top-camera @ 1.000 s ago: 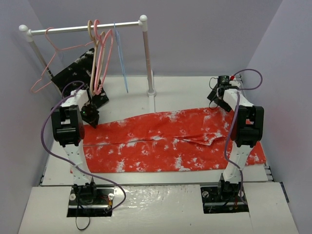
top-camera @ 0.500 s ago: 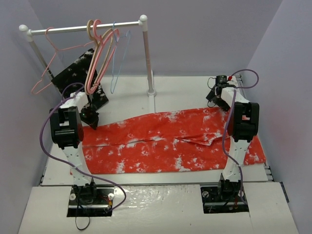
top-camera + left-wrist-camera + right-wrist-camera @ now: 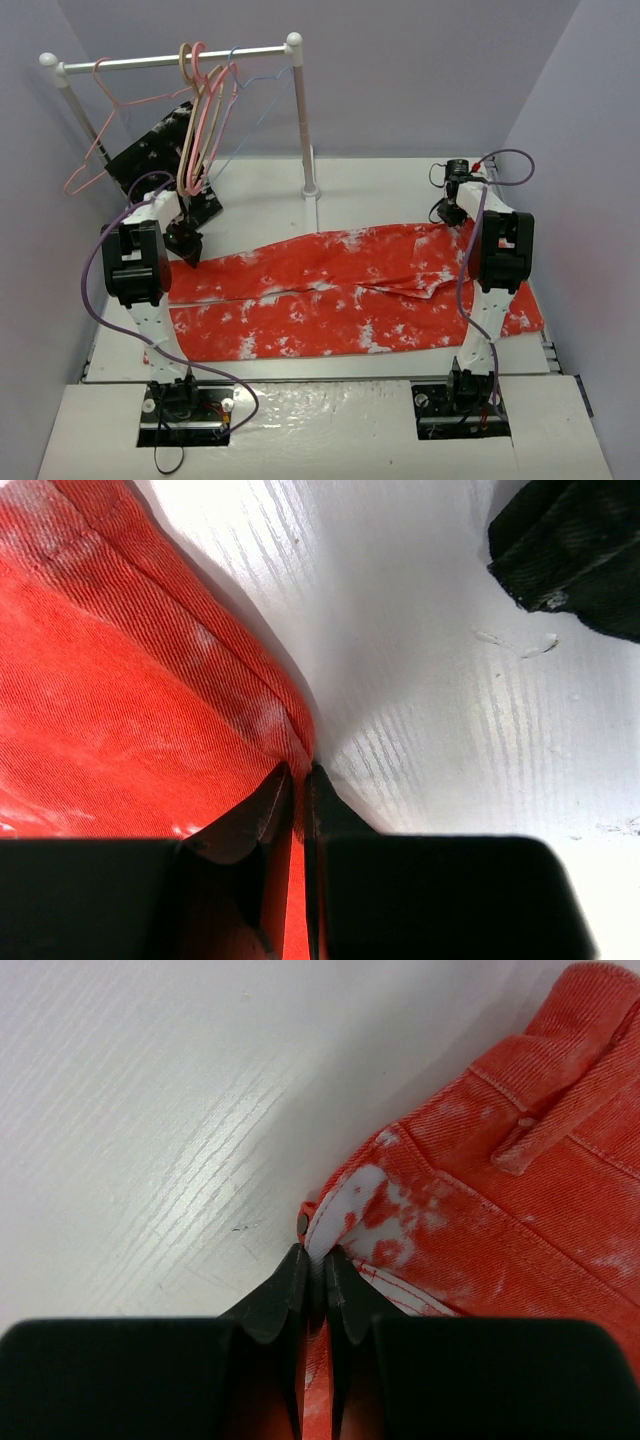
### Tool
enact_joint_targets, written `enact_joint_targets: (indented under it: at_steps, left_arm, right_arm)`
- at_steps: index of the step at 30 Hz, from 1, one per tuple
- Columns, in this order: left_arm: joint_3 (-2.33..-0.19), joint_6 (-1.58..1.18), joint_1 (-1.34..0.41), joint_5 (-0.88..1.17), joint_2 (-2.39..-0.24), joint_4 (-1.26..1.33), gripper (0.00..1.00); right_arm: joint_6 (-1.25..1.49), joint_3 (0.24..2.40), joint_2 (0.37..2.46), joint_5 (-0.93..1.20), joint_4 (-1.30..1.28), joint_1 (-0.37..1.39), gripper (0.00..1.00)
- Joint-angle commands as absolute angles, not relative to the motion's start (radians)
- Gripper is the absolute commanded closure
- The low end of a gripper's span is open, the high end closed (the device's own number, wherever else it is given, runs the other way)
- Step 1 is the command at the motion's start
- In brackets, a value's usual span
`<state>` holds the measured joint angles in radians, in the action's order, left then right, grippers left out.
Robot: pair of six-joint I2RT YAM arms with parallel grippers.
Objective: Place the trousers on the hanger
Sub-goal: Fold the trousers
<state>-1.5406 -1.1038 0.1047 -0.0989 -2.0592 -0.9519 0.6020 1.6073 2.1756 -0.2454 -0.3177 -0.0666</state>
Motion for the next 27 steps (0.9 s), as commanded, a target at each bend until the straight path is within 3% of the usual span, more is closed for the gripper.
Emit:
enact_joint_targets:
  at_steps: [1, 18, 21, 27]
  left_arm:
    - [-1.573, -1.068, 0.117, -0.127, -1.992, -0.973, 1.00]
    - [-1.883, -1.006, 0.186, -0.120, -1.829, -1.008, 1.00]
    - [-1.886, -0.997, 0.193, -0.104, -1.787, -0.995, 1.00]
    - [-1.638, -0.973, 0.193, -0.057, -1.553, -0.861, 1.00]
  right_arm:
    - [0.619, 1.627, 2.157, -0.189, -0.354, -0.058, 1.00]
    - [0.628, 1.874, 1.945, -0.070, -0.302, -0.093, 1.00]
    - [0.635, 1.835, 1.866, -0.041, -0.269, -0.106, 1.00]
    - [0.666, 1.564, 1.658, 0.021, -0.175, -0.168, 1.00]
